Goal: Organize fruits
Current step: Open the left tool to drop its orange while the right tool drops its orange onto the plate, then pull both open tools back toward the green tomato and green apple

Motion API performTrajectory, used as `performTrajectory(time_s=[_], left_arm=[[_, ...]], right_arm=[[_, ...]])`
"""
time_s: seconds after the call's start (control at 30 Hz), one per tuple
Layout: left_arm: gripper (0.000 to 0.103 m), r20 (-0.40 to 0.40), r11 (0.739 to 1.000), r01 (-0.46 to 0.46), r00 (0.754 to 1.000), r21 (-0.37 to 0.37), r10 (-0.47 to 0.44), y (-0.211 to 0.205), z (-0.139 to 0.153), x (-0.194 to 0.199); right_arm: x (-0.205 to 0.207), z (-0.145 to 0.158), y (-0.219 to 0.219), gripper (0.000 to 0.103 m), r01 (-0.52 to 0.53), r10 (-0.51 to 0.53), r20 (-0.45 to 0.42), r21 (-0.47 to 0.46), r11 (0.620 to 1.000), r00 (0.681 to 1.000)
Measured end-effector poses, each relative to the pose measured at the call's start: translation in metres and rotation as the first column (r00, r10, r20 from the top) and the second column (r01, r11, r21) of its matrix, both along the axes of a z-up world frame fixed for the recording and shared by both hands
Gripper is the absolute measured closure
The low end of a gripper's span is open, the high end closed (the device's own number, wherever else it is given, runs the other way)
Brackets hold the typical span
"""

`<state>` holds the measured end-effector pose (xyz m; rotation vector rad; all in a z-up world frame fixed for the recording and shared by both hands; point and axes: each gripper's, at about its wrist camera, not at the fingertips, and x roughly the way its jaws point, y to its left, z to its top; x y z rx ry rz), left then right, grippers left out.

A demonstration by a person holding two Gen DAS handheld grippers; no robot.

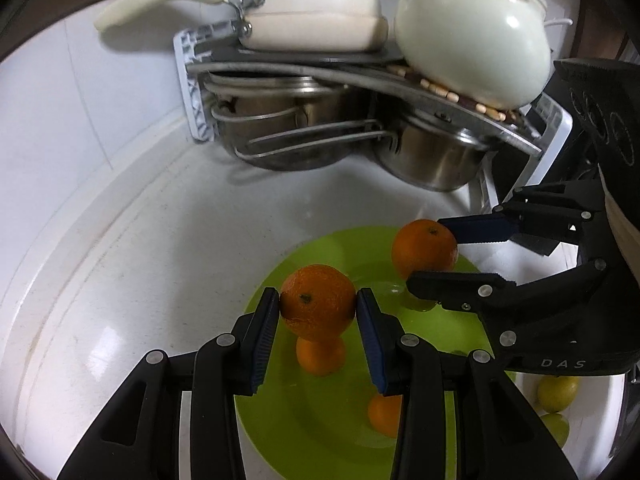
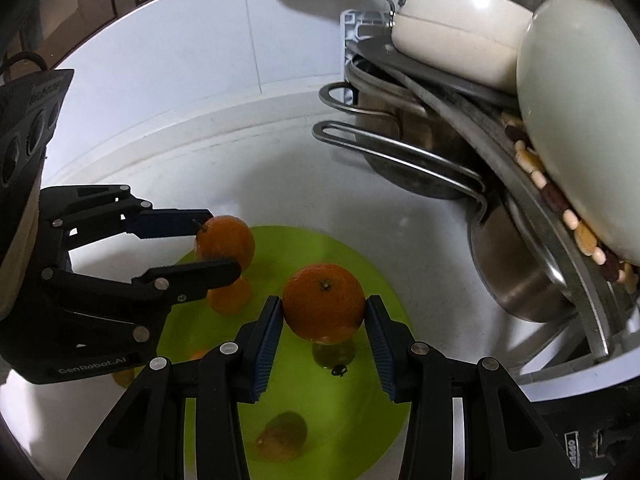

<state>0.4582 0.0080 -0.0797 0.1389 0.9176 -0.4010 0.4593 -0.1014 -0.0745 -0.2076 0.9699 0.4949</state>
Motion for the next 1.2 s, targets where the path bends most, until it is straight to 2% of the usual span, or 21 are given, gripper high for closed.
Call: performTrajectory(time_s=[0.23, 0.37, 0.5, 0.93, 1.2], left_arm=[[0.064, -0.035, 1.000, 0.001, 0.999, -0.022, -0.001, -0.002, -0.005, 0.007], [0.063, -0.011, 1.000, -0.008, 1.000, -0.025, 0.008, 0.000, 0.000, 0.004], [0.062, 0.011, 1.000, -0.026, 1.000, -0.017, 0.026, 0.003, 0.007, -0.002], [0.054, 0.085, 0.996, -0.080, 0.993, -0.049, 0.083, 0.010, 0.043, -0.041], [0.049, 0.168, 0.994, -0.094, 0.980, -0.053, 0.102, 0.010, 0.072, -0.084]], right_arm=[[0.004, -0.007, 0.000, 0.059, 0.008, -0.007, -0.033, 0.021, 1.000, 0.999], [0.005, -0.009, -0.002, 0.059, 0.023, -0.019, -0.061, 0.051, 0.998, 0.998], [-0.001, -0.010, -0.002, 0.059, 0.029, -0.026, -0.065, 0.039, 0.999, 0.998], [-0.039, 0.031, -0.007, 0.057, 0.041, -0.044, 0.055, 0.054, 0.998, 0.997], [-0.086, 0.063, -0.015, 0.055, 0.048, -0.056, 0.161, 0.054, 0.997, 0.985]])
